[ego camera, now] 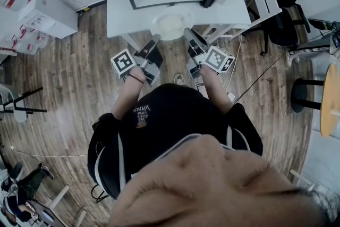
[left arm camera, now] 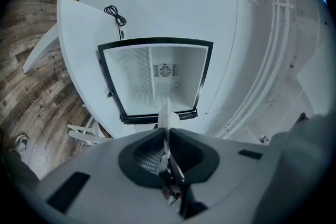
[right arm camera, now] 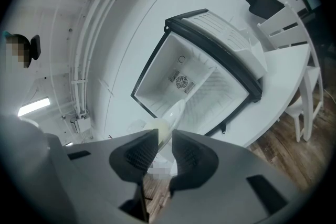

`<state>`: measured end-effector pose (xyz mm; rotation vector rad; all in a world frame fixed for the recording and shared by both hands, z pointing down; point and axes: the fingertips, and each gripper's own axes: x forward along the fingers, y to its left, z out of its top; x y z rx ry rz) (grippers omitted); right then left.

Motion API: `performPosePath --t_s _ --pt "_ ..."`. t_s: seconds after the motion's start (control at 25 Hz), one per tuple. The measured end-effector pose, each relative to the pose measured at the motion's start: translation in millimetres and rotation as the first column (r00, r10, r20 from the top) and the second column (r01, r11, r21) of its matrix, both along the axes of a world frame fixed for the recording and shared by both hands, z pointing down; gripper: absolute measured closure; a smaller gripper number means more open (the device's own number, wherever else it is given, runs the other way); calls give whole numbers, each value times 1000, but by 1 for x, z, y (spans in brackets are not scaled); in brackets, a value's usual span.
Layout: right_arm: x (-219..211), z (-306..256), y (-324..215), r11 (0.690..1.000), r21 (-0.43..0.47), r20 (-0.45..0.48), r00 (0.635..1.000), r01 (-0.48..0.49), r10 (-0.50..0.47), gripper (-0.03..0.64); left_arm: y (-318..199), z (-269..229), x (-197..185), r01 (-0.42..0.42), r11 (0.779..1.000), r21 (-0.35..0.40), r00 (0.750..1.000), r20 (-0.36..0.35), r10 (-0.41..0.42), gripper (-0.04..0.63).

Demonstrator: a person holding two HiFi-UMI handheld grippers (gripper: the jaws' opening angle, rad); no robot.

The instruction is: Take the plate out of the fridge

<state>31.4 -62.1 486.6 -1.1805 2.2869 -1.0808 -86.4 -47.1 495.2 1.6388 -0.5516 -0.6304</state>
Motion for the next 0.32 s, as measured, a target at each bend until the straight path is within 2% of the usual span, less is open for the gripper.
performPosePath --t_s 0.32 --pt "-1 3 -3 1000 -2 -10 1000 -7 7 529 -2 1 -4 0 1000 -4 1000 1 0 554"
